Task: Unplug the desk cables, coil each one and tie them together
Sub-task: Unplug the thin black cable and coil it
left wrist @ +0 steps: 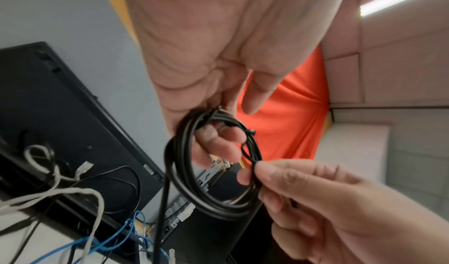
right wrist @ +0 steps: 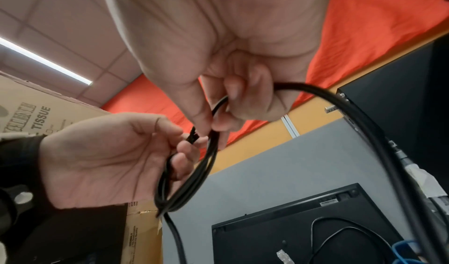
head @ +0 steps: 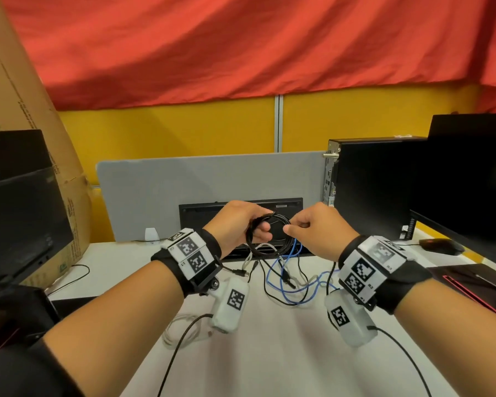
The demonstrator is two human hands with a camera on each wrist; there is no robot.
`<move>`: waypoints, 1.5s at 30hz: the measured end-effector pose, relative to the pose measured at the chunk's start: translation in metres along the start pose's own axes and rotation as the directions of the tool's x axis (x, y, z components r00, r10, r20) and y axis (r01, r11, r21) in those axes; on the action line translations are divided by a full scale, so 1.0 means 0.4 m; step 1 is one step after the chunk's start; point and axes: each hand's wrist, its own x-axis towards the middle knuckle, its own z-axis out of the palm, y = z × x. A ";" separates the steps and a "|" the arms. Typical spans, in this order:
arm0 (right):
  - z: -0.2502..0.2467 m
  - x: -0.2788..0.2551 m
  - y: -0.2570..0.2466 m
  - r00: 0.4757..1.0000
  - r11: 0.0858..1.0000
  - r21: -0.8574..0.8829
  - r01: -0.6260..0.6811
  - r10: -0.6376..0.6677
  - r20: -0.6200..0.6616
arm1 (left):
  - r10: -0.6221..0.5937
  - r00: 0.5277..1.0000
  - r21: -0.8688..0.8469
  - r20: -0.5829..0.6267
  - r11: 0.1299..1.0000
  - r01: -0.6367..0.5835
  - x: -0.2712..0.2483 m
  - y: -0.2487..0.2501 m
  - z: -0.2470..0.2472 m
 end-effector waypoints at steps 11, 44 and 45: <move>-0.056 0.015 0.028 1.000 1.000 -0.027 0.000 -0.001 -0.010 | 0.045 0.999 0.015 -0.023 0.999 -0.045 0.006 -0.011 -0.002; -0.004 -0.027 -0.088 0.938 0.721 0.614 -0.322 0.332 0.101 | 0.191 0.966 -0.173 -0.175 0.960 -0.221 0.027 -0.069 0.042; -0.004 -0.026 -0.083 0.937 0.795 0.514 -0.321 0.344 0.053 | 0.192 0.961 -0.159 -0.200 0.961 -0.225 0.030 -0.070 0.037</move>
